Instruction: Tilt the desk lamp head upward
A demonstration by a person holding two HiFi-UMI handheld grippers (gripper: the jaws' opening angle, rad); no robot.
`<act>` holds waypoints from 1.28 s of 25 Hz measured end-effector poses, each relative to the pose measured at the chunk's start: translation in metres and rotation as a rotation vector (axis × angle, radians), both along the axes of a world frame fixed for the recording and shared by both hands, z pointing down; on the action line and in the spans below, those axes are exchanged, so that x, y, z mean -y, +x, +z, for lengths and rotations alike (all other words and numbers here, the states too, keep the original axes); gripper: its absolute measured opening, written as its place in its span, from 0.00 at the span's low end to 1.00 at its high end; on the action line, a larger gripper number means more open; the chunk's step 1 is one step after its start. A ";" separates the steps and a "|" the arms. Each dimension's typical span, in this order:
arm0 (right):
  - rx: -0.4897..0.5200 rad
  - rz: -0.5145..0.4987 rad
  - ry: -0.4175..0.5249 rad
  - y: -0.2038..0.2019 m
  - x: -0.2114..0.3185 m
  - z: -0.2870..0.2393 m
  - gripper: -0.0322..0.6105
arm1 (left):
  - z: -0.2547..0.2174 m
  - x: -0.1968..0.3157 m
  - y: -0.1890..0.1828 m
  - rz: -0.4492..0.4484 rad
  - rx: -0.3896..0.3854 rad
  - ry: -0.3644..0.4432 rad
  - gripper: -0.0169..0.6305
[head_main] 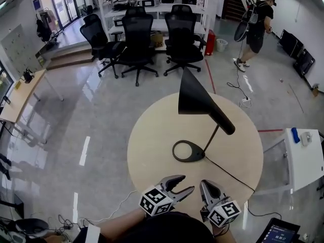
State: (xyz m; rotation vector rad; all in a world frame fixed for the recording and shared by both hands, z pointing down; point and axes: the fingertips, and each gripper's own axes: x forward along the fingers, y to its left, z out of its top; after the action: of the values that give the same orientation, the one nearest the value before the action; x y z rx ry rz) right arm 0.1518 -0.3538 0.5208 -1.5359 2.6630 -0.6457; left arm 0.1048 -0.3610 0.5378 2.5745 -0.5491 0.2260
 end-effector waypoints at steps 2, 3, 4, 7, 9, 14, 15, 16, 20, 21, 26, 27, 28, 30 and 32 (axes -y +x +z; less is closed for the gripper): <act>-0.031 0.000 0.014 -0.003 -0.002 0.000 0.06 | 0.001 -0.004 0.003 0.021 0.016 0.021 0.41; -0.046 0.000 0.022 -0.003 -0.002 -0.002 0.06 | 0.001 -0.007 0.005 0.034 0.026 0.034 0.41; -0.060 0.002 0.031 -0.003 -0.003 -0.004 0.06 | 0.000 -0.010 0.008 0.048 0.036 0.049 0.41; -0.091 0.015 0.051 0.001 -0.002 -0.012 0.06 | -0.004 -0.016 0.015 0.089 0.058 0.094 0.41; -0.107 0.024 0.059 0.004 0.001 -0.014 0.06 | -0.005 -0.016 0.017 0.109 0.064 0.124 0.41; -0.127 0.041 0.073 0.009 0.000 -0.016 0.06 | -0.007 -0.019 0.020 0.132 0.060 0.144 0.41; -0.131 0.043 0.075 0.008 -0.002 -0.017 0.06 | -0.007 -0.019 0.019 0.132 0.059 0.143 0.41; -0.134 0.044 0.078 0.007 -0.002 -0.019 0.06 | -0.007 -0.019 0.018 0.131 0.058 0.140 0.41; -0.138 0.040 0.093 0.004 0.001 -0.022 0.06 | -0.008 -0.017 0.017 0.126 0.056 0.137 0.41; -0.138 0.039 0.095 0.003 0.001 -0.022 0.06 | -0.007 -0.016 0.017 0.126 0.056 0.137 0.41; -0.128 0.039 0.093 0.005 0.000 -0.020 0.06 | -0.005 -0.017 0.019 0.124 0.059 0.132 0.41; -0.129 0.038 0.094 0.006 0.000 -0.020 0.06 | -0.005 -0.017 0.020 0.124 0.060 0.131 0.41; -0.131 0.037 0.097 0.006 0.000 -0.020 0.06 | -0.005 -0.016 0.020 0.124 0.060 0.130 0.41; -0.135 0.038 0.101 0.007 -0.001 -0.019 0.06 | -0.004 -0.016 0.020 0.124 0.061 0.129 0.41; -0.125 0.044 0.098 0.006 -0.001 -0.018 0.06 | -0.003 -0.016 0.019 0.124 0.063 0.128 0.41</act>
State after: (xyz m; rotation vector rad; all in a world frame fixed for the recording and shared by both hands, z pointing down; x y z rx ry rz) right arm 0.1576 -0.3529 0.5027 -1.6559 2.6939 -0.4232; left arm 0.1236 -0.3450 0.5344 2.7371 -0.4393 0.3253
